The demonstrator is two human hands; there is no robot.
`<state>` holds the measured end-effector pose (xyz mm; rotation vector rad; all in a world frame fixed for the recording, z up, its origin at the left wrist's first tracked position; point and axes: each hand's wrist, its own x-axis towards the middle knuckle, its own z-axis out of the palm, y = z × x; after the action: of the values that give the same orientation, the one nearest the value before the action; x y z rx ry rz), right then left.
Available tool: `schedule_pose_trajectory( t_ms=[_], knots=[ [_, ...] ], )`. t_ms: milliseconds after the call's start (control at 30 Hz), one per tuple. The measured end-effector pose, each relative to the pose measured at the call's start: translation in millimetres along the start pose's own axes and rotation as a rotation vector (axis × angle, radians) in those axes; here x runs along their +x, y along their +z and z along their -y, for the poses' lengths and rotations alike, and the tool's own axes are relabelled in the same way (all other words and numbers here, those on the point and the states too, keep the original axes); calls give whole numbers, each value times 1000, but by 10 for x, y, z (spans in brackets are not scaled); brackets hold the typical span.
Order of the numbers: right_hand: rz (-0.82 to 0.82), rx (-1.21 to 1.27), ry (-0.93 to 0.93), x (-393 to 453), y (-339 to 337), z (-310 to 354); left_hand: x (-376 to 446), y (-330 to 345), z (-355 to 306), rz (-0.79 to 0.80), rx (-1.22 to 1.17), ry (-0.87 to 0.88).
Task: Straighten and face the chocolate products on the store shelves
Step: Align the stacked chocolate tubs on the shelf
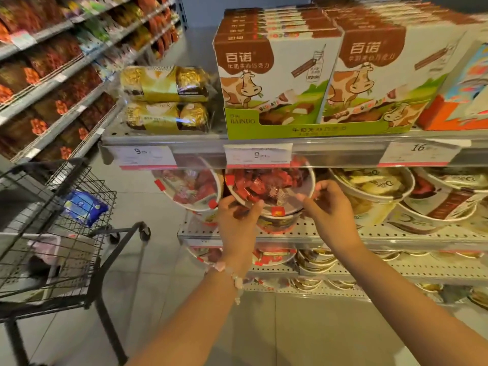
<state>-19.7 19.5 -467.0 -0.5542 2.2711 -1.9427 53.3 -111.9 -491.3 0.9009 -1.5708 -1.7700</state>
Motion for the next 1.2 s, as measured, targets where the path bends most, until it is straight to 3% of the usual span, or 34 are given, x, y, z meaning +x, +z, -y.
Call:
schedule_pose_trajectory(
  t_ms=[267, 467, 633, 833, 1033, 1200],
  knots=[
    [57, 1, -5, -19, -178, -99, -142, -149, 64, 157, -60, -30],
    [51, 18, 0, -28, -175, -108, -9, -460, -24, -173, -460, -265],
    [41, 31, 23, -42, -166, -104, 129, -503, -118, -72, -711, -441],
    [76, -12, 37, -50, -172, -91, 256, -507, -155, -99, -848, -562],
    [208, -8, -61, -69, -134, 71, 275, -648, -225, -130, -824, -497],
    [149, 180, -46, -94, -91, 188, 189, -803, -376, -73, -704, -338]
  ],
)
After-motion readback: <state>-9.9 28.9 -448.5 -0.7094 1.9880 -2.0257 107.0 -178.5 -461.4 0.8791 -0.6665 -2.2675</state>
